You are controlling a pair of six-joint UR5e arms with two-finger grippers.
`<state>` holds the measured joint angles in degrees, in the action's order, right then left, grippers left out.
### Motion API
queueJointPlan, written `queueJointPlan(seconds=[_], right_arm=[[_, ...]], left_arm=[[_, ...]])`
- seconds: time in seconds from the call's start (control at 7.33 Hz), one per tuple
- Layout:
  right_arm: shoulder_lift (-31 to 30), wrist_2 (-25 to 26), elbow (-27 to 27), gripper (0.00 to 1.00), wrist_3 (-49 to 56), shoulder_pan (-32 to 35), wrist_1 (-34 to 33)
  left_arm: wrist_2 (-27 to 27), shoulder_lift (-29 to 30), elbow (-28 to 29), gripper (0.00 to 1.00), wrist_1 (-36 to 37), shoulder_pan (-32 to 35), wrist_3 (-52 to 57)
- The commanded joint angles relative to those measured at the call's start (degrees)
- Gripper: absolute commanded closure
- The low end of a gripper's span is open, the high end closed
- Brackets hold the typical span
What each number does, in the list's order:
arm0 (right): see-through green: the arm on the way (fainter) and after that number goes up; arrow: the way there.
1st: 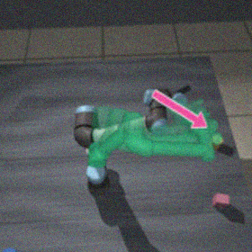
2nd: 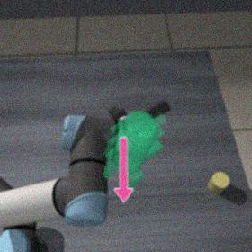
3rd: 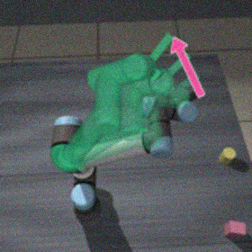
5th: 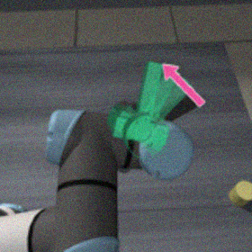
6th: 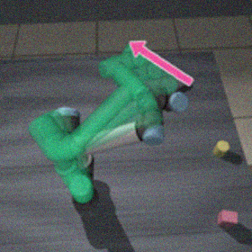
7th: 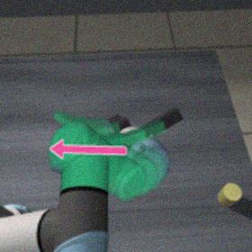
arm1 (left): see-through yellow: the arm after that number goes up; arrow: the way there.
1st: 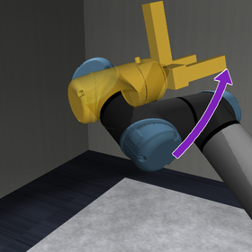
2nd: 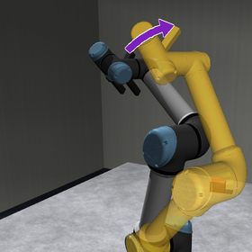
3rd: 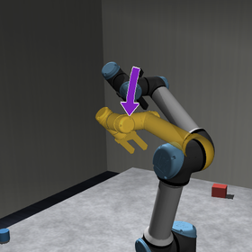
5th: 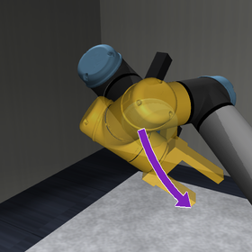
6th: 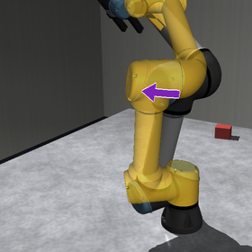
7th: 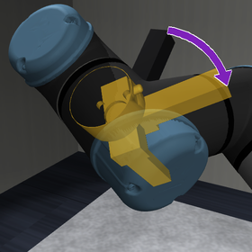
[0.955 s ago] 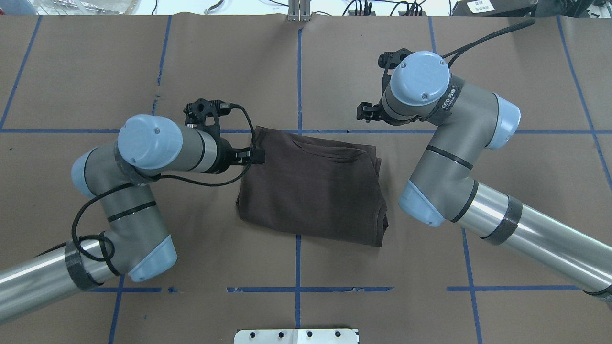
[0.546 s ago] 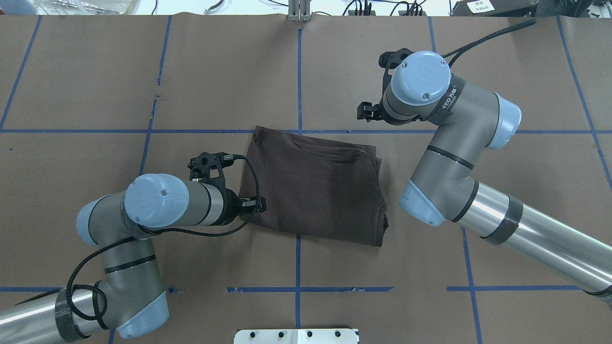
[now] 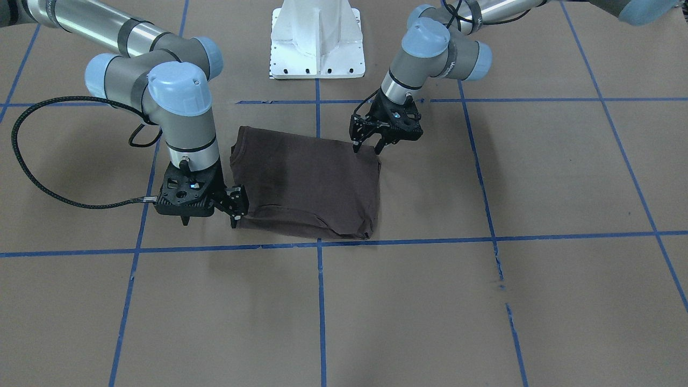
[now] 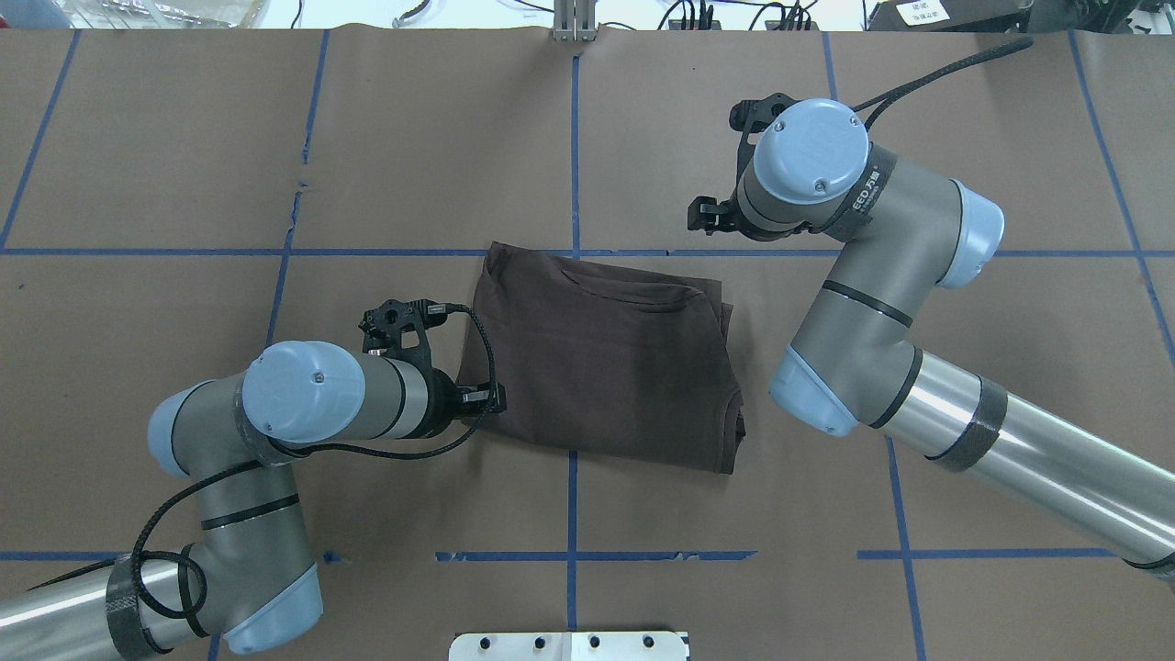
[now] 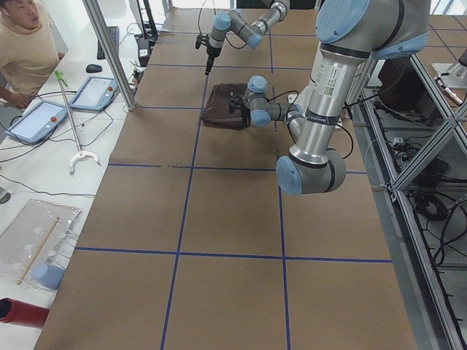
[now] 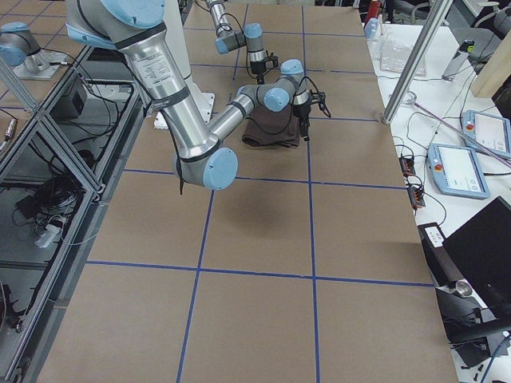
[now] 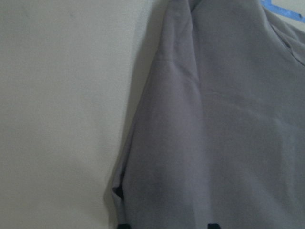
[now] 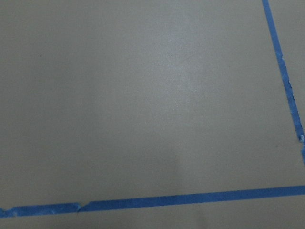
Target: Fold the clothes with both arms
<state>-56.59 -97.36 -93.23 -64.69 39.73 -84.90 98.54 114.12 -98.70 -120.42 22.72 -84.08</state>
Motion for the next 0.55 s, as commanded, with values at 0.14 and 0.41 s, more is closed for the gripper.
queueJointPlan(seconds=[0.14,0.41], right_arm=[[0.0,0.1,0.1,0.0,0.0,0.0,0.0],[0.0,0.0,0.0,0.0,0.0,0.0,0.0]], left_arm=[[-2.1,0.0,-0.5,1.0,0.2,-1.0,-2.4],[-3.2,-4.7,-6.3,1.0,0.5,-3.1,-2.4]])
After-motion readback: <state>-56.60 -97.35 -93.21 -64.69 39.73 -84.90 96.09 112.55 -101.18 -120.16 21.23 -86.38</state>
